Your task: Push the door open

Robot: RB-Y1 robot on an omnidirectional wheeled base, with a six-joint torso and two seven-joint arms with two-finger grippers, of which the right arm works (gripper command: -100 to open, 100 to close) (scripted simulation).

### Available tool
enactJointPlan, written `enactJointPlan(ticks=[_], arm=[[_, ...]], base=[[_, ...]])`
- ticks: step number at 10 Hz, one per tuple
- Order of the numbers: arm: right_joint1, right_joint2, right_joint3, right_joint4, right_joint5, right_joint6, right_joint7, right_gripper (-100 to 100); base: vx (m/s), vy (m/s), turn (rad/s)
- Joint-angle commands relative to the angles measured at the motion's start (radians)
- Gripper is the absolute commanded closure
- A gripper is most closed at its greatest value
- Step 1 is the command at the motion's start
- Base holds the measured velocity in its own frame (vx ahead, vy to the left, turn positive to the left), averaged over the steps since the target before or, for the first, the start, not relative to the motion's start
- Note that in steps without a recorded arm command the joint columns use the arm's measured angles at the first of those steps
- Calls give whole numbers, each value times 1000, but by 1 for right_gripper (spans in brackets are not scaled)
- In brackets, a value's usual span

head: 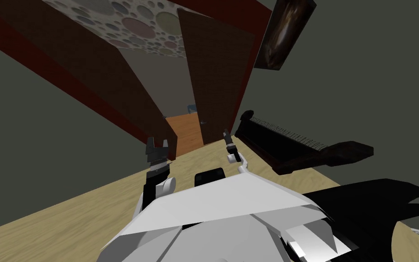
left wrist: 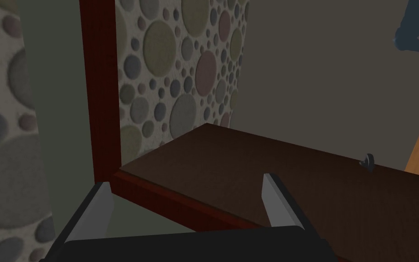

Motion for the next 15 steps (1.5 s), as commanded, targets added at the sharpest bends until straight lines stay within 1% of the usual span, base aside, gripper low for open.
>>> enactJointPlan(ticks=[1, 9, 10, 11, 14, 15], arm=[[-14, 1, 0, 50, 0, -12, -4, -100], [-104, 15, -3, 303, 0, -57, -21, -100], [-115, 17, -4, 327, 0, -63, -23, -100], [-115, 17, -4, 334, 0, -63, -23, -100], [-146, 26, -5, 417, 0, -78, -29, -100], [-146, 26, -5, 421, 0, -78, -29, -100]], base=[[108, 6, 28], [101, 5, 40], [101, -2, 43], [65, -4, 20], [71, -1, 35], [60, 3, 9]])
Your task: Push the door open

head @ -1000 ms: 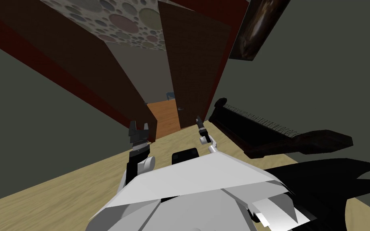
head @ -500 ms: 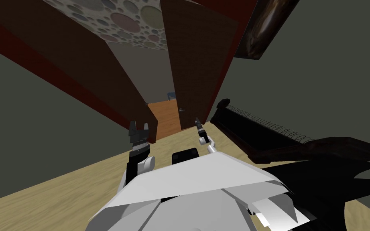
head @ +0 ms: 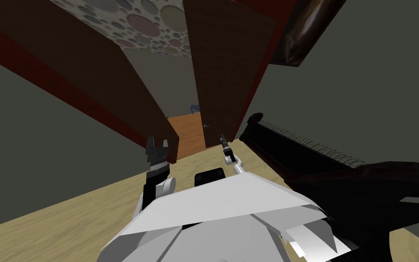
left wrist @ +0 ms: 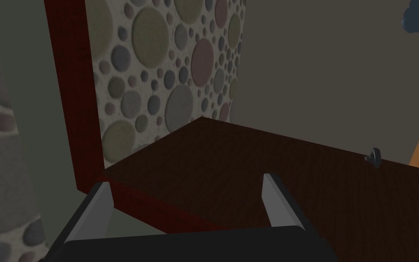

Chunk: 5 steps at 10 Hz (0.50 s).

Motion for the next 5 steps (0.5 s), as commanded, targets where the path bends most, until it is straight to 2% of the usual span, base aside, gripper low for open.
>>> enactJointPlan(ticks=[1, 5], arm=[[-12, 2, -1, 36, 0, -8, -3, -100], [-51, 15, -2, 144, 0, -27, -11, -100]], base=[[60, 5, 20], [99, -2, 36]])
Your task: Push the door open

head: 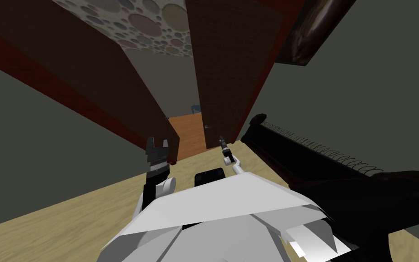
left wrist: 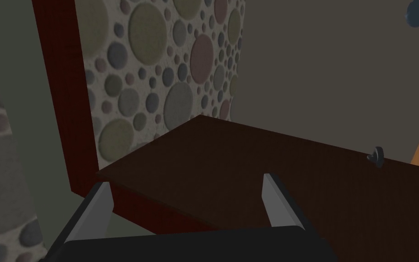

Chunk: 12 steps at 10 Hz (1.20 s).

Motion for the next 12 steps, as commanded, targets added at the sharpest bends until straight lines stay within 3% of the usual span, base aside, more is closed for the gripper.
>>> enactJointPlan(ticks=[1, 2, 5, 12], arm=[[-16, 6, -1, 48, 0, -12, -3, -100], [-16, 6, -1, 48, 0, -12, -3, -100], [-50, 22, -2, 143, 0, -29, -9, -100], [-103, 52, -4, 292, 0, -56, -19, -100]], base=[[98, -3, 36], [62, -5, 6], [83, -8, 37], [110, -5, 29]])
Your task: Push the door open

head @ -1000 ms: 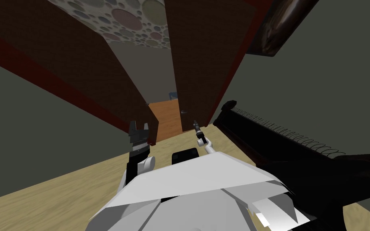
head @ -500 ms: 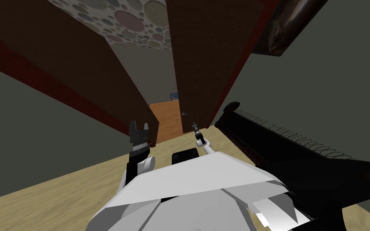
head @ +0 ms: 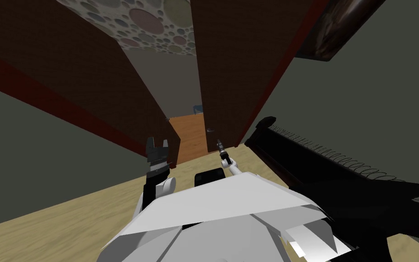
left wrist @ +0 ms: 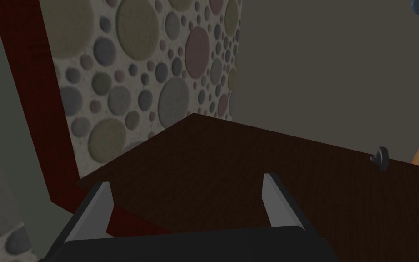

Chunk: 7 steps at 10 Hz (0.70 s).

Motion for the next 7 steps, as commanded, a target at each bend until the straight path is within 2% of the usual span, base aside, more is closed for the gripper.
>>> enactJointPlan(ticks=[1, 2, 3, 4, 5, 7], arm=[[-14, 10, -1, 37, 0, -6, -2, -100], [-19, 13, -1, 49, 0, -8, -3, -100], [-30, 23, -1, 81, 0, -14, -5, -100], [-31, 18, -3, 77, -1, -18, -2, -100], [-31, -4, -6, 83, -3, -21, -2, -100], [-31, -18, -8, 85, -4, -23, -2, -100]], base=[[116, -20, 22], [102, -16, 21], [116, -10, 35], [57, -6, 10], [145, 20, 33], [195, 27, 21]])
